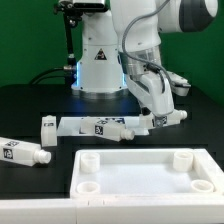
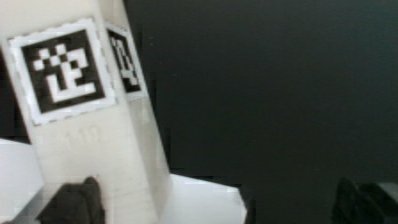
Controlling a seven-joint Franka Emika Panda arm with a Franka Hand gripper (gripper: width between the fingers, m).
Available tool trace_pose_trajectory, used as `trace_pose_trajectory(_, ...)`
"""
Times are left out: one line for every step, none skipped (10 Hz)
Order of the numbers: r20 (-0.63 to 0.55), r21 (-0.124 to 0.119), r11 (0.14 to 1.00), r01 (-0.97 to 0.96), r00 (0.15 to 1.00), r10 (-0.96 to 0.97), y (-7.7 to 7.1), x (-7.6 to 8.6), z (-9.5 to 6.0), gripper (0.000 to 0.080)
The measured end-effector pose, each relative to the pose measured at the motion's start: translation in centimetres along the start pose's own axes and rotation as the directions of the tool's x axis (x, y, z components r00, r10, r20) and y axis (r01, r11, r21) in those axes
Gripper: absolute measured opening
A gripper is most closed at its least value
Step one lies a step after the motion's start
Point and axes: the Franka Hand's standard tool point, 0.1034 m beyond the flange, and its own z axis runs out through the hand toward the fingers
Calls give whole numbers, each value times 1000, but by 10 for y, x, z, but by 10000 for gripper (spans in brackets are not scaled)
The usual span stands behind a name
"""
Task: Assemble desk
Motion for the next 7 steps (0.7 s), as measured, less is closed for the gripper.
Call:
trace_pose_trajectory(0,0,1000,0,1000,0,0,0,0,650)
trace_pose_trajectory(0,0,1000,0,1000,0,0,0,0,650)
trace_pose_trajectory(0,0,1000,0,1000,0,0,0,0,650)
trace_pose_trajectory(0,0,1000,0,1000,0,0,0,0,650)
trace_pose_trajectory(0,0,1000,0,1000,0,0,0,0,650)
trace_pose_trajectory(0,0,1000,0,1000,0,0,0,0,650)
trace_pose_trajectory(0,0,1000,0,1000,0,0,0,0,650)
